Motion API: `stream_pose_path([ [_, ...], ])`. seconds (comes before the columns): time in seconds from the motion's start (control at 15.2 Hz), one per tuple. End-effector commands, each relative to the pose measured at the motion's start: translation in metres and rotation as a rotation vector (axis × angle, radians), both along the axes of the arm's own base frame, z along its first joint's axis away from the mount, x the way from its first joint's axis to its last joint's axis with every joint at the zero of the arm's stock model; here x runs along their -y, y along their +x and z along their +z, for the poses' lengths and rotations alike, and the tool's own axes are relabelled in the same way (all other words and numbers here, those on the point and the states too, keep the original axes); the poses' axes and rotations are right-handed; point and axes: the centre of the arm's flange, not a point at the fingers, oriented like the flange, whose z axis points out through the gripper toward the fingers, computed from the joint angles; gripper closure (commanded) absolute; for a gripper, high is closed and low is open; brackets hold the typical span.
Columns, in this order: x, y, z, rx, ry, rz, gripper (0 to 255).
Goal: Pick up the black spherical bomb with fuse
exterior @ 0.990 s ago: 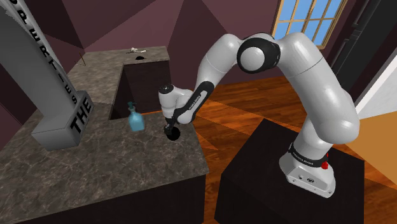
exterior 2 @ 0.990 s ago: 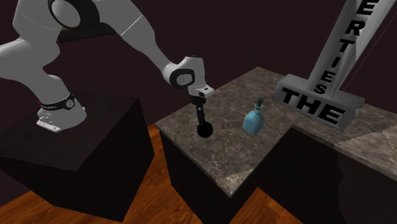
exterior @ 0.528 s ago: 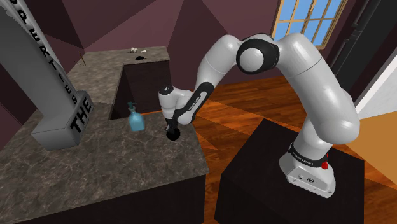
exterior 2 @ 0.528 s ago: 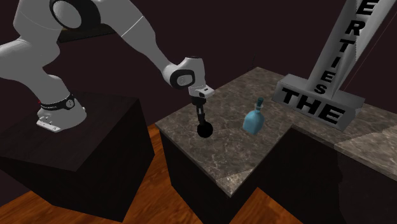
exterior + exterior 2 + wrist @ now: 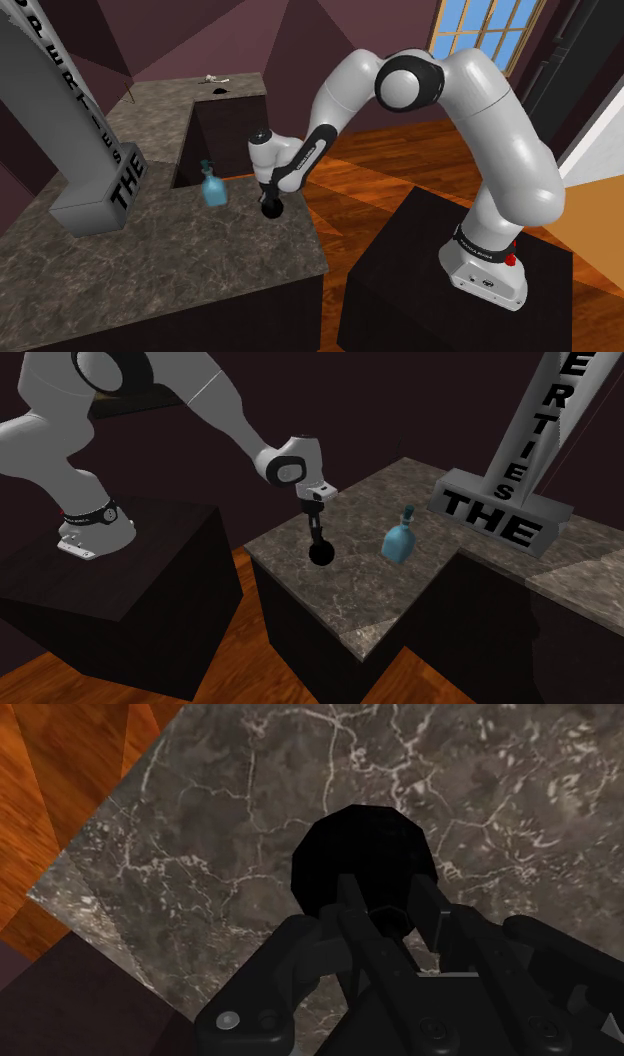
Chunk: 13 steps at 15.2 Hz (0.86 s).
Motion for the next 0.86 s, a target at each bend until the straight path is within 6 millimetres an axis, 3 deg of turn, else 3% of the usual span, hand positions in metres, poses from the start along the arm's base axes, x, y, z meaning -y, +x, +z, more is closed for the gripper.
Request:
stream_pose_path([
  [0.0,0.000,0.000,0.010,0.000,0.000,0.000,255],
  [0.66,0.000,0.000,0.063,0.000,0.000,0.000,255],
  [0.79,0.000,0.000,0.064,0.000,0.000,0.000,255],
])
